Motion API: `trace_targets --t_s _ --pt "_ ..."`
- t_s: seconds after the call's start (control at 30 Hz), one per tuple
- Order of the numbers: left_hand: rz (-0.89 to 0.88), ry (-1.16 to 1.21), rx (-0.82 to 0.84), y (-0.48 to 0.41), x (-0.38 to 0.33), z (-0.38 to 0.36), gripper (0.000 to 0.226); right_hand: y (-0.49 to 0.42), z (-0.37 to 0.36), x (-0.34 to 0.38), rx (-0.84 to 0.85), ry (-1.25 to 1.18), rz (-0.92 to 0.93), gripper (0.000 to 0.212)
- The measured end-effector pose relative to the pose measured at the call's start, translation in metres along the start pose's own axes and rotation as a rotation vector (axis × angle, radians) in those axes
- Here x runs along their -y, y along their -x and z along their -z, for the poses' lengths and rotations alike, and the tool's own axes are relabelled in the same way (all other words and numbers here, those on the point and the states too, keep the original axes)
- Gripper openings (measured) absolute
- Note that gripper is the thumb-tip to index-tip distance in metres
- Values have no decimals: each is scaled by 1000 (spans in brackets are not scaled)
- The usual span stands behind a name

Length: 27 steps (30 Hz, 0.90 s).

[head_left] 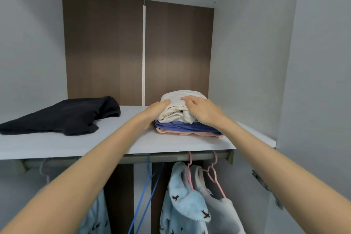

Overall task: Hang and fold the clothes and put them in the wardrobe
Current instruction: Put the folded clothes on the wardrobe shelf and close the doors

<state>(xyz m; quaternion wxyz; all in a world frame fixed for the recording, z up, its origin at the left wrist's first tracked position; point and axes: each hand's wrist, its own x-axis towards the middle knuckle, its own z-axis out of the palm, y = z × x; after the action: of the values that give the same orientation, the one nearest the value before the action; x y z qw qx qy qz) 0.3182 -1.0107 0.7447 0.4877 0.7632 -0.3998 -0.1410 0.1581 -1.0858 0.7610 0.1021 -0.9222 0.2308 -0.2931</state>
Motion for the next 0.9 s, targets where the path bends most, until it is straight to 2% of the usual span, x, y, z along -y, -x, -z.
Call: trace_targets --t_s 0.07,0.13,0.2,0.27,0.33,0.4,0.47,0.6,0.7,0.8,0.9 --pt "1 87 21 -8 -4 -11 37 5 1 -9 4 48 -4 46" --pt "-17 114 -35 -10 -13 -24 18 8 5 -21 -12 90 -12 46" --pt "-22 159 -46 -16 -21 -41 18 7 10 -34 -33 146 -33 45" --pt "-29 210 -39 -25 -27 -62 43 4 15 -50 -49 221 -58 43" --pt "-28 252 -71 -46 -31 -83 83 0 20 -67 -80 292 -77 40" --pt "-16 265 -75 -75 -28 -104 100 -5 24 -83 -91 331 -92 41" --pt "-8 257 -73 -68 -38 -115 96 -7 26 -95 -91 347 -92 42" --pt "-7 135 -38 -43 -54 -119 70 -6 27 -104 -109 383 -67 44" --pt "-38 63 -6 -30 -57 -110 66 -6 28 -99 -126 355 -81 43" --pt "-83 15 53 -12 -56 -91 55 -5 34 -83 -227 262 -89 48" --pt "-118 -111 68 5 -51 -55 34 -6 32 -62 -336 110 -9 45"
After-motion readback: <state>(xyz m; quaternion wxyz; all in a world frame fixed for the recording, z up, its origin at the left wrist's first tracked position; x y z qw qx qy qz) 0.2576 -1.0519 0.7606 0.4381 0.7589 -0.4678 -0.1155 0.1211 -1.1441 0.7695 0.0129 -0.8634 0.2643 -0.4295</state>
